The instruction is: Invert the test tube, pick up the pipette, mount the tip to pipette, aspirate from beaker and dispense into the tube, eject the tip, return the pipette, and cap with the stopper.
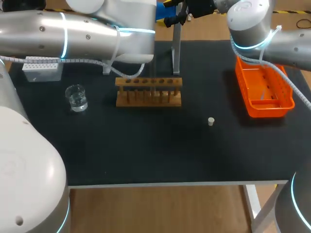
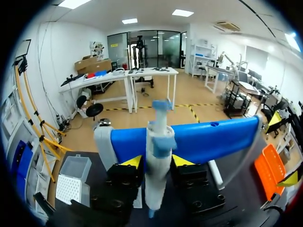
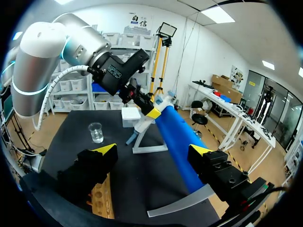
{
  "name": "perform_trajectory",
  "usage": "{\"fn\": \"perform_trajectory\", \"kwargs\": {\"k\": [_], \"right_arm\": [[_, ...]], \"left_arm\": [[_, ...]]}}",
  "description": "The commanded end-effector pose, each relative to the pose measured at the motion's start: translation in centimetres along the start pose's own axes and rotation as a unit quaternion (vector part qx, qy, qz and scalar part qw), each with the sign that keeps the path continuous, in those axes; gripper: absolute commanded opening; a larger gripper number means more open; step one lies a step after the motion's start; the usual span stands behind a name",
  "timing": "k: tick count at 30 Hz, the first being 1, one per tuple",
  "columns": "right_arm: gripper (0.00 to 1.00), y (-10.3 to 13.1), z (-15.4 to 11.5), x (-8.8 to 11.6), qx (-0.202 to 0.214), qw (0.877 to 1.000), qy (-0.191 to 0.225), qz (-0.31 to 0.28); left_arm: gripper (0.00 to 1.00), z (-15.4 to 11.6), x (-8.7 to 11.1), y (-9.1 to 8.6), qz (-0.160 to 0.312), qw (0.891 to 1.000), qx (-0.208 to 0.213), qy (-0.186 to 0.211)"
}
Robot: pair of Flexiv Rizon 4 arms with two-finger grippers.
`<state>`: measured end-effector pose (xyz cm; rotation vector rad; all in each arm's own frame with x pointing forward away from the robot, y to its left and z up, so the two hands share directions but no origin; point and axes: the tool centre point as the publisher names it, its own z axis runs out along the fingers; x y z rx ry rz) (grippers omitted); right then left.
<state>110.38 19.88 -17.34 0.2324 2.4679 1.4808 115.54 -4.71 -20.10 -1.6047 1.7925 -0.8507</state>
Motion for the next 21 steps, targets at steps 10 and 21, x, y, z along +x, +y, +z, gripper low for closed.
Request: {"fn": "perform_trajectory", "kwargs": {"k": [10,21], "right_arm": [[1.00,0.1,-0.1,-0.1,0.003,1.000,0.002,0.000],[1.00,0.1,-0.1,-0.1,0.003,1.000,0.002,0.000]], "left_arm": [[1.00,-4.5,1.0,0.2,-0.005,1.000,0.001,-0.002],[1.00,-11.7,3.1,0.8,0.056,0.989,0.077,0.114]]}}
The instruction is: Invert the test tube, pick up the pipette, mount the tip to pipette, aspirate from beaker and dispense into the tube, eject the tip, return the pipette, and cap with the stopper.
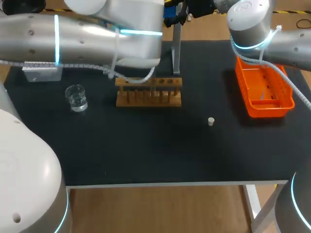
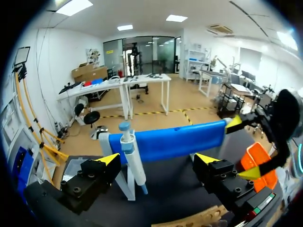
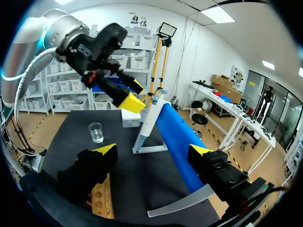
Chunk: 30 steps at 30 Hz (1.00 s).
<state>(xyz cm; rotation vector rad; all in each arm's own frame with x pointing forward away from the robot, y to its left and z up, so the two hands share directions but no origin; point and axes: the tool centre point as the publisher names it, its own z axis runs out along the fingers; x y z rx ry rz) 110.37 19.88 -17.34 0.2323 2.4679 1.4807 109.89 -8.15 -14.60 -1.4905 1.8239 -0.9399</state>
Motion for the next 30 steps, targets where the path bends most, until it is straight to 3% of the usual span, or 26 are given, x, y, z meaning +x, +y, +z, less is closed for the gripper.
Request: {"fn": "perform_trajectory", "kwargs": {"k": [1,9,15,18,22,30], "right_arm": [[1.00,0.1,-0.1,-0.1,0.003,1.000,0.002,0.000],[1.00,0.1,-0.1,-0.1,0.003,1.000,0.002,0.000],[1.00,0.1,-0.1,-0.1,0.003,1.000,0.002,0.000],[1.00,0.1,-0.1,-0.1,0.003,1.000,0.002,0.000],[1.00,0.1,-0.1,-0.1,0.003,1.000,0.002,0.000],[1.00,0.1,-0.1,-0.1,0.003,1.000,0.002,0.000]], "left_arm": [[1.00,-4.9,-0.2,1.7,0.035,0.993,0.050,0.096],[1.00,-8.9,2.0,3.2,0.114,0.963,0.099,0.223],[1.00,-11.0,4.6,4.6,0.171,0.928,0.121,0.310],[1.00,-11.4,5.7,5.6,0.189,0.913,0.129,0.336],[1.00,-11.3,6.9,7.5,0.203,0.903,0.132,0.355],[1.00,-9.5,7.5,10.1,0.218,0.879,0.145,0.398]]}}
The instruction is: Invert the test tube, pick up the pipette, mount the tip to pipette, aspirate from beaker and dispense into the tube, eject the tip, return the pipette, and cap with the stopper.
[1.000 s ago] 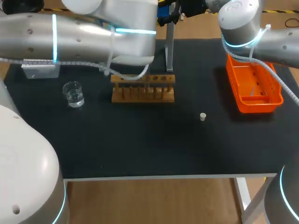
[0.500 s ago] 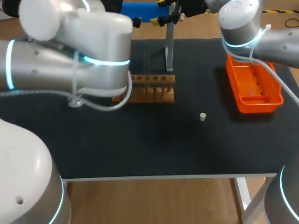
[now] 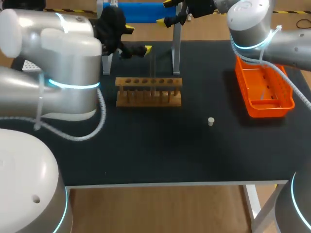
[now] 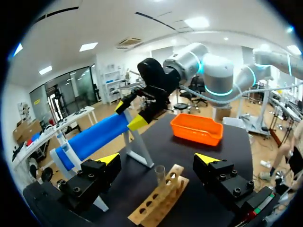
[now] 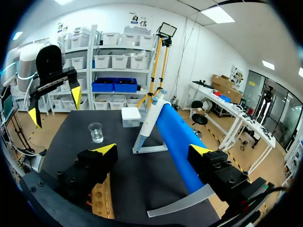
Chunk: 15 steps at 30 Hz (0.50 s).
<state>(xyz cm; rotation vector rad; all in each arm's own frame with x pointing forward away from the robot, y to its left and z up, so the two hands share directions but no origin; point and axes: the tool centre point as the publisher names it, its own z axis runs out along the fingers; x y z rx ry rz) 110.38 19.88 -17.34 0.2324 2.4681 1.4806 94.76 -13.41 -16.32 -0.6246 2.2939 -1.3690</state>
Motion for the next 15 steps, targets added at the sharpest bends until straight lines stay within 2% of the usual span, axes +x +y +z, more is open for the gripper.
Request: {"fn": "perform_trajectory", "kwargs": {"k": [1,9,15], "right_arm": [[1.00,0.1,-0.1,-0.1,0.003,1.000,0.002,0.000],[1.00,0.1,-0.1,-0.1,0.003,1.000,0.002,0.000],[1.00,0.1,-0.1,-0.1,0.003,1.000,0.002,0.000]], "left_arm": [[1.00,0.6,-0.4,1.5,0.008,0.993,0.077,0.089],[1.00,2.6,-1.1,3.0,0.015,0.992,0.072,0.105],[1.00,3.8,-1.4,3.7,0.029,0.987,0.067,0.142]]}}
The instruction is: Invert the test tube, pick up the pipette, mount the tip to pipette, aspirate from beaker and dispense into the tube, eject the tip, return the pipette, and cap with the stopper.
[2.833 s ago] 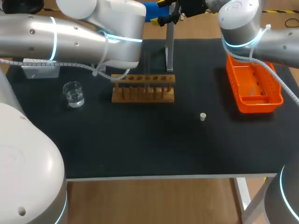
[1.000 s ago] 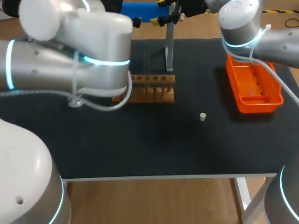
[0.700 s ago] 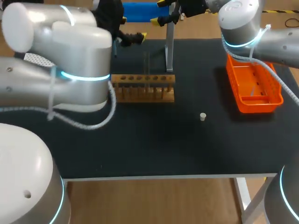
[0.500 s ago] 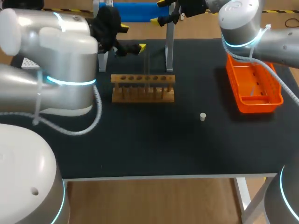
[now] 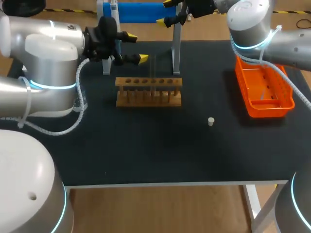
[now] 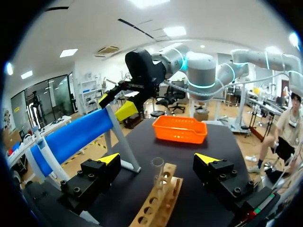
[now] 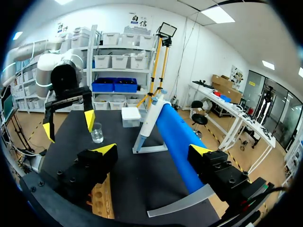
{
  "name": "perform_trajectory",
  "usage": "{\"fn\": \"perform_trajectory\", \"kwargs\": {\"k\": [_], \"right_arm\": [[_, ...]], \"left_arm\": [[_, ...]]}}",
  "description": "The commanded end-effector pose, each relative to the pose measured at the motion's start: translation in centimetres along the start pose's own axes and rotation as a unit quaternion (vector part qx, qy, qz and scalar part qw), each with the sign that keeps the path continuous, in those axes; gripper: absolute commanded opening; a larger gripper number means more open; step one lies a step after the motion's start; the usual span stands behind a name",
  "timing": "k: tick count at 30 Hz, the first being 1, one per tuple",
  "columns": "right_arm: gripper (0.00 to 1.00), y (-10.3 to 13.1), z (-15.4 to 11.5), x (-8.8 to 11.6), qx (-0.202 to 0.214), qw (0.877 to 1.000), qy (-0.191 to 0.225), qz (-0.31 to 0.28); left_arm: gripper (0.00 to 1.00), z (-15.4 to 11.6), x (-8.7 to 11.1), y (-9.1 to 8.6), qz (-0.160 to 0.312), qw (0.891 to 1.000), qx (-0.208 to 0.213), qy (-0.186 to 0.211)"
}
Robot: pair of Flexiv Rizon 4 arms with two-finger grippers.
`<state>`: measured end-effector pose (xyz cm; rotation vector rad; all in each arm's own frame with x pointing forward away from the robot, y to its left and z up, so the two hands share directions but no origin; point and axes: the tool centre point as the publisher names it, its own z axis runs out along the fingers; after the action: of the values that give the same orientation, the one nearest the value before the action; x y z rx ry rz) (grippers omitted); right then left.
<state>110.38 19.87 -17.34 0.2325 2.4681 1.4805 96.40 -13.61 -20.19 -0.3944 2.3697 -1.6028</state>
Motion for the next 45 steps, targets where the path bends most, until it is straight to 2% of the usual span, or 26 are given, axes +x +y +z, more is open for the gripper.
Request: {"fn": "perform_trajectory", "kwargs": {"k": [1,13,25,45], "right_arm": [[1.00,0.1,-0.1,-0.1,0.003,1.000,0.002,0.000],[1.00,0.1,-0.1,-0.1,0.003,1.000,0.002,0.000],[1.00,0.1,-0.1,-0.1,0.003,1.000,0.002,0.000],[1.00,0.1,-0.1,-0.1,0.003,1.000,0.002,0.000]], "left_arm": [[1.00,1.0,-0.8,0.8,0.007,0.999,0.011,0.036],[1.00,2.6,-1.0,1.9,0.014,0.997,-0.012,0.078],[1.00,4.3,-0.6,2.6,0.019,0.995,-0.030,0.096],[1.00,7.2,1.4,4.3,0.034,0.994,-0.063,0.085]]}}
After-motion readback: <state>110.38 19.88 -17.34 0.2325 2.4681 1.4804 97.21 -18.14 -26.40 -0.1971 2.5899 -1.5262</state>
